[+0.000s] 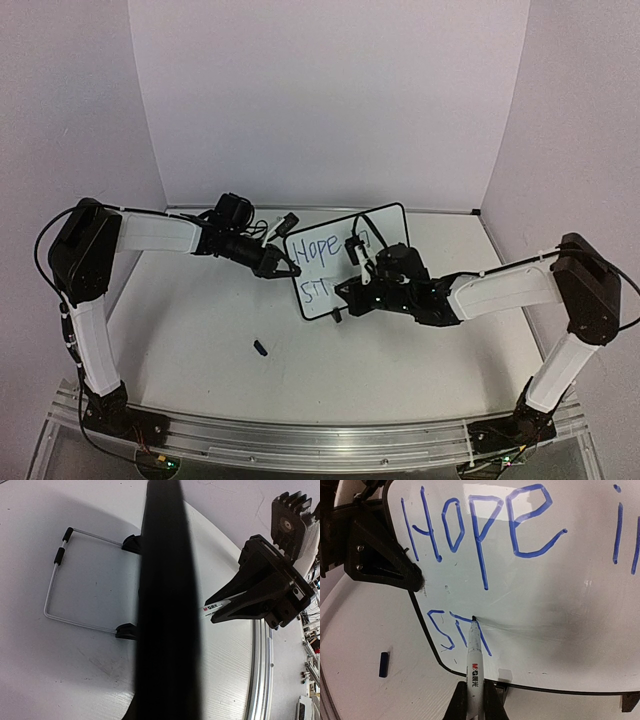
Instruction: Write a sentence on the whiteboard
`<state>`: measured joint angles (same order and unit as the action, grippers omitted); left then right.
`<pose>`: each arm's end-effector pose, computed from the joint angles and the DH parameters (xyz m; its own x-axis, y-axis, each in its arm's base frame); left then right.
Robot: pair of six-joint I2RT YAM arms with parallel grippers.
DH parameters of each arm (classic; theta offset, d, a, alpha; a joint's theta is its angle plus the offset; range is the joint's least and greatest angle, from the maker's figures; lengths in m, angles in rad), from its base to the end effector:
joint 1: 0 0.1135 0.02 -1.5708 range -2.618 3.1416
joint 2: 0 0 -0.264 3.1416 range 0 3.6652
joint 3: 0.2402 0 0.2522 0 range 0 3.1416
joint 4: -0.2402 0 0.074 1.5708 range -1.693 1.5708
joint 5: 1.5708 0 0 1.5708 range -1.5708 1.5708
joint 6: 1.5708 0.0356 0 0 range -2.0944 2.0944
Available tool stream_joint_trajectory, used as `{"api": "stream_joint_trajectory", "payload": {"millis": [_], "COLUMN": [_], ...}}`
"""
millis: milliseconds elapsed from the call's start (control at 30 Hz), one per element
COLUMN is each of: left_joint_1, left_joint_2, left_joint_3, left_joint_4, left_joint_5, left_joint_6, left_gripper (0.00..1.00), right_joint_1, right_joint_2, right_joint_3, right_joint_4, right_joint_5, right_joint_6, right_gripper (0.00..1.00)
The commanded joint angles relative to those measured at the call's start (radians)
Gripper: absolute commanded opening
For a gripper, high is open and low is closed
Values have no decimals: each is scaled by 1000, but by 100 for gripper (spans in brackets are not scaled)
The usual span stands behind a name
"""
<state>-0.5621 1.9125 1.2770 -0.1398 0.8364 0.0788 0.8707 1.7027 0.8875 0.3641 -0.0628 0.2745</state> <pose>0.3338 -0.2415 0.1966 -0.5270 0.3943 -0.7529 0.8498 0.2542 -0.4617 0.2334 0.2805 0.1903 -0.4871 -0.1583 -0.8589 -0.6936 0.6678 0.2703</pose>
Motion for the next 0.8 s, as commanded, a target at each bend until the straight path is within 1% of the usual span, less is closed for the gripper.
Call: {"api": "stream_joint_trajectory", "payload": {"millis": [0,267,367,767], "left_joint_1": [-23,-24,-24,-24], "left_joint_2": [9,7,5,7], "left_joint_3": [30,31,30,30], "left_joint_4": [-52,-53,-53,-53], "left_joint_5": [10,8,8,10], "left_joint_6": [6,7,7,7], "left_gripper": [0,0,0,0], "right_joint_1": [-3,-3,-3,-8], "right_joint_2": [-2,-1,-9,-49], "right_joint_3": [13,18,18,-7], "right_joint_4": [-8,-24,-32,-46], "right_joint_5": [47,63,100,152], "right_joint_6": [0,3,3,-3], "right_gripper": [0,0,0,0]}}
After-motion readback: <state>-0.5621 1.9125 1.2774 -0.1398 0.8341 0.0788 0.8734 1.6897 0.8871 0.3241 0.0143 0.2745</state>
